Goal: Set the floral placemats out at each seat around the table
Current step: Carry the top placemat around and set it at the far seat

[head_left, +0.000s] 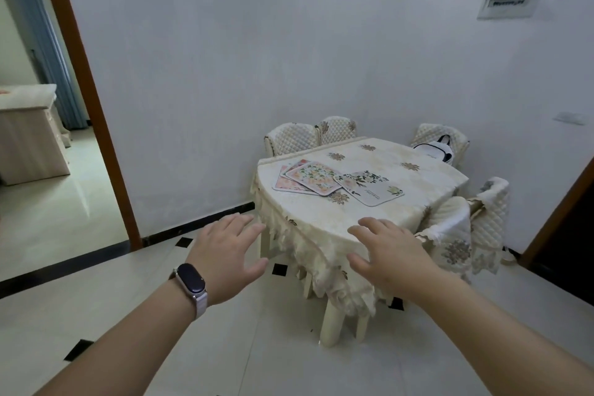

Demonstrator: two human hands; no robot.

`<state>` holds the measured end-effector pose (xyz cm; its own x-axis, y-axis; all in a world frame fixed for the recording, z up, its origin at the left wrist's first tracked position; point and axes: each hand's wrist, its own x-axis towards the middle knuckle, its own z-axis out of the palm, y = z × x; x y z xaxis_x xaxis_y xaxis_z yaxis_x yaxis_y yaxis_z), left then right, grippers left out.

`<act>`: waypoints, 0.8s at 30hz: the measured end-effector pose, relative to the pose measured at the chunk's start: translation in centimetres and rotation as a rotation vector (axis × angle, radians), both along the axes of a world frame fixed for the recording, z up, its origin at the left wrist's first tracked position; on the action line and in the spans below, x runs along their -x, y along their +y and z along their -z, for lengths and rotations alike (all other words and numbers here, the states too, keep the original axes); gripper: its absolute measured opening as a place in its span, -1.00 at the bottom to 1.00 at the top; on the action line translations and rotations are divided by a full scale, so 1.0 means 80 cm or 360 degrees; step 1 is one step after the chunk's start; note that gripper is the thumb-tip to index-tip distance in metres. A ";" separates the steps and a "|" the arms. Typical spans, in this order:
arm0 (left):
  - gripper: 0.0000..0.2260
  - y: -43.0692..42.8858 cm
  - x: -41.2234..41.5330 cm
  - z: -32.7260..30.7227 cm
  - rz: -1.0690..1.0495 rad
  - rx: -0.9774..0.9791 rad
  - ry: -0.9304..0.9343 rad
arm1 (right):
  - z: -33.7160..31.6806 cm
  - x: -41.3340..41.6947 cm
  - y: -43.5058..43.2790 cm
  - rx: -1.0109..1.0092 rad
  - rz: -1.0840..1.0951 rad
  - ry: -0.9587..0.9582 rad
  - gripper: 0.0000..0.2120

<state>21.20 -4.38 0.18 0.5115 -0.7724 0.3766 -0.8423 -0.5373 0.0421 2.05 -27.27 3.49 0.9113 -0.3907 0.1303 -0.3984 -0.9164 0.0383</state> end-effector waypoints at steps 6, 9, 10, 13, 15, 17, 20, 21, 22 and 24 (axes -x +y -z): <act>-0.48 -0.044 -0.071 0.020 0.0012 -0.0023 -0.0075 | 0.030 -0.068 -0.045 -0.0065 0.0013 0.0057 -0.54; -0.51 -0.077 -0.110 0.029 0.0002 -0.0089 -0.0164 | 0.048 -0.114 -0.087 -0.0108 0.0006 0.0067 -0.55; -0.51 -0.089 -0.124 0.030 -0.0013 -0.0106 -0.0180 | 0.053 -0.133 -0.102 -0.0124 -0.0002 0.0050 -0.54; -0.53 -0.127 -0.174 0.031 -0.0059 -0.0207 -0.0185 | 0.071 -0.195 -0.144 -0.0186 -0.0042 -0.0003 -0.54; -0.55 -0.154 -0.212 0.033 -0.0090 -0.0255 -0.0166 | 0.084 -0.236 -0.172 -0.0230 -0.0076 -0.0017 -0.55; -0.55 -0.184 -0.247 0.030 -0.0119 -0.0283 -0.0138 | 0.091 -0.272 -0.202 -0.0270 -0.0109 -0.0006 -0.55; -0.56 -0.231 -0.292 0.022 -0.0140 -0.0301 -0.0174 | 0.087 -0.322 -0.253 -0.0306 -0.0142 -0.0011 -0.54; -0.57 -0.247 -0.305 0.019 -0.0136 -0.0295 -0.0166 | 0.082 -0.339 -0.272 -0.0303 -0.0144 -0.0034 -0.53; -0.57 -0.261 -0.318 0.018 -0.0125 -0.0276 -0.0166 | 0.077 -0.356 -0.291 -0.0291 -0.0142 -0.0059 -0.52; -0.57 -0.283 -0.341 0.018 -0.0090 -0.0237 -0.0156 | 0.069 -0.388 -0.320 -0.0263 -0.0129 -0.0101 -0.53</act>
<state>48.46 -27.03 -1.28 0.5223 -0.7943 0.3104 -0.8066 -0.5783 -0.1224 33.08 -52.88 -2.07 0.9326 -0.3372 0.1283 -0.3199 -0.9373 -0.1383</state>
